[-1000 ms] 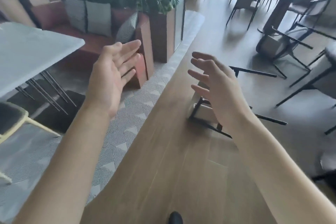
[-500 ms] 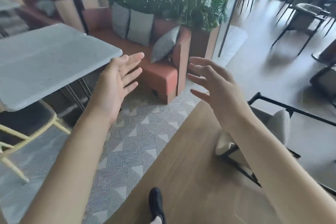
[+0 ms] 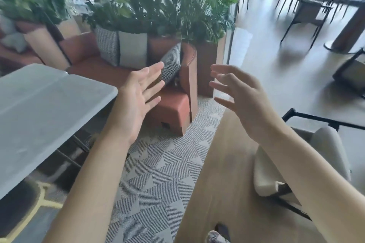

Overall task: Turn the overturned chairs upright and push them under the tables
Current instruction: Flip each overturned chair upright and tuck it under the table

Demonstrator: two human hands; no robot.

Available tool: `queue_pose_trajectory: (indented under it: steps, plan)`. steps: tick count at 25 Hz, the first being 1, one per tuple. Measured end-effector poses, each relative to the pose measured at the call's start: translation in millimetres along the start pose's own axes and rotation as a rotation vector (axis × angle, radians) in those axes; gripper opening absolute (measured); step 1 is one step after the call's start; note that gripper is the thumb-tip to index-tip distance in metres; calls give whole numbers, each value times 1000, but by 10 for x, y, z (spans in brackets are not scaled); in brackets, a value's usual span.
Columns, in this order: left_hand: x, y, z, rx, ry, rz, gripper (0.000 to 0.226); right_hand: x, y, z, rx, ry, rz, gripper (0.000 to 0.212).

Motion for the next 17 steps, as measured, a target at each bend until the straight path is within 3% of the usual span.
queue_pose_trajectory:
  steps: [5,17]
  plan:
    - [343,-1040,164,-45,-15,101,52,-313,-827,-73,-18,-33,-130,22]
    - [2681,-3291,510,-102,6,588,44,-2098,-2160,-232,-35,-114,-649,27]
Point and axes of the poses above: each hand's wrist, its own y-axis away from the middle knuckle, its own x-axis out of the palm, z = x × y, the point moved 8 cm from there along -y, towards the middle knuckle, and after that the axes turned 1 degree about -z, right-handed, at the moved point
